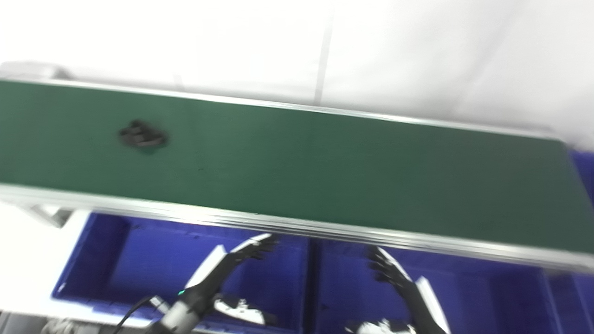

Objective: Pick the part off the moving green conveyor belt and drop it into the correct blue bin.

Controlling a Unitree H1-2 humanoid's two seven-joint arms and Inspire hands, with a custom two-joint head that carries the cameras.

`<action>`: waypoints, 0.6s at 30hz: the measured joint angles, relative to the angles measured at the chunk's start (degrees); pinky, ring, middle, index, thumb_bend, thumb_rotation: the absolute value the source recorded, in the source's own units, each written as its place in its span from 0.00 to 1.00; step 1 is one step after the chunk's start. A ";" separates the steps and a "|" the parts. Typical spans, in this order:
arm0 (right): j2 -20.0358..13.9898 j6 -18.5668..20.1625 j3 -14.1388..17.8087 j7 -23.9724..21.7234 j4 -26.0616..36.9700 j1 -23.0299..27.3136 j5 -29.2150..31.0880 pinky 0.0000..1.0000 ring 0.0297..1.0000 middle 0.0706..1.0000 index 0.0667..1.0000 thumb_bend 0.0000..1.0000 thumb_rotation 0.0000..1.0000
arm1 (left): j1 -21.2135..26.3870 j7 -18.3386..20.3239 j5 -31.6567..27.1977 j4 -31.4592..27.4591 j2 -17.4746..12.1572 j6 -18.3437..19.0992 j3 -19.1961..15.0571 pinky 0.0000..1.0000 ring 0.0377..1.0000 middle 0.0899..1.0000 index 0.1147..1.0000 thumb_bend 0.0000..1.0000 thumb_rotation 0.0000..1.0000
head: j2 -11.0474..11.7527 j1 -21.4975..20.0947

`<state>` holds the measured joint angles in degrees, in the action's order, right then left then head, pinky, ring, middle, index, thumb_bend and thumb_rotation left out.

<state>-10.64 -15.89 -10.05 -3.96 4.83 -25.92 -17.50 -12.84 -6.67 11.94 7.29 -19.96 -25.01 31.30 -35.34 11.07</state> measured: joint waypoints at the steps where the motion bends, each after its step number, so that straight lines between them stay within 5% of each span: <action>1: -0.21 -0.40 0.04 0.14 -0.68 0.00 -0.08 0.80 0.84 0.86 0.91 0.91 0.30 | 0.00 -0.61 0.76 0.12 0.26 0.00 0.15 0.76 0.81 0.84 0.84 0.85 0.32 | 0.62 0.09; 9: -0.28 -0.59 -0.04 0.58 -1.15 -0.18 -0.52 0.79 0.85 0.87 0.91 0.91 0.23 | 0.42 -5.03 1.19 1.88 0.62 0.00 3.07 0.74 0.79 0.82 0.83 0.87 0.30 | 2.03 -0.17; 18: -0.16 -2.35 -0.22 1.48 -3.68 0.09 -0.63 0.76 0.83 0.86 0.89 0.93 0.27 | 2.05 -9.44 2.37 3.50 -1.14 0.00 5.98 0.72 0.78 0.81 0.81 0.89 0.31 | 4.76 -2.02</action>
<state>-10.80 -18.24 -10.27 -2.48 1.15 -25.83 -18.13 -10.79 -16.11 14.31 10.79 -21.10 -25.01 37.28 -30.59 9.05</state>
